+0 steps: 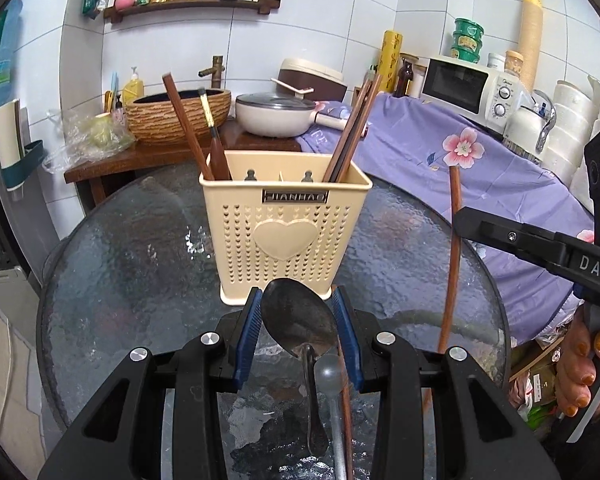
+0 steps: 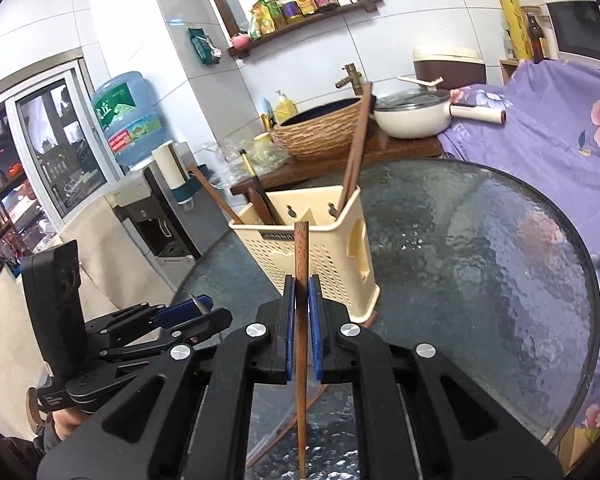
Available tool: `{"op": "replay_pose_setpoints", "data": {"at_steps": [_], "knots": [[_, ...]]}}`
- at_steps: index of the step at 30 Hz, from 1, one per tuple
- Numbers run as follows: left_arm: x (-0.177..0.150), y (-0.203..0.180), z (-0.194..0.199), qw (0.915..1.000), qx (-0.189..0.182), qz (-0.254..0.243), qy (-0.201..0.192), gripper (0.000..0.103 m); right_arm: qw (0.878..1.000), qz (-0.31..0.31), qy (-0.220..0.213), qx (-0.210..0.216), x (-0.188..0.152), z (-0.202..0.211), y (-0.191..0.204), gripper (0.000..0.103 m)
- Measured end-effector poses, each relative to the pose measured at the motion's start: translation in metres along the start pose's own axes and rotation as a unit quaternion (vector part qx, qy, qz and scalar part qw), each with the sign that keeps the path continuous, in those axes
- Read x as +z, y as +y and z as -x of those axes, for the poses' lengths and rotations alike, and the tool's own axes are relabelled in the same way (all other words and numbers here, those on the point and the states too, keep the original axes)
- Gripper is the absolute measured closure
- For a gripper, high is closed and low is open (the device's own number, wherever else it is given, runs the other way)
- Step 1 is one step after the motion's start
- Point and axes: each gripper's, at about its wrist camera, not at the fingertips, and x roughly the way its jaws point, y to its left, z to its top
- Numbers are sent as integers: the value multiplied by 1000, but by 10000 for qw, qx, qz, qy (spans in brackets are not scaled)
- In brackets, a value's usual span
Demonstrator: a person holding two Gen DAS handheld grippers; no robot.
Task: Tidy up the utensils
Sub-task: 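Lift the spoon and chopstick and lower them toward the holder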
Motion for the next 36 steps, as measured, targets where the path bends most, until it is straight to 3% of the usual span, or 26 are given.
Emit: {"op": "replay_pose_setpoints", "data": {"at_steps": [14,22,30,36], "knots": [[40,-2,26,9989,6,8,-471,68,9990,278,-339,119,41,27,24,95],[95,7,46,9923,282,284,-1170,68,9954,519,-800,121,91,53,44,96],[155,11,41,9806,731,502,-1750,68,9871,678,-1436,-193,150,61,61,95],[173,12,27,9730,966,622,-2000,68,9770,913,-1805,-675,170,45,67,95]]}}
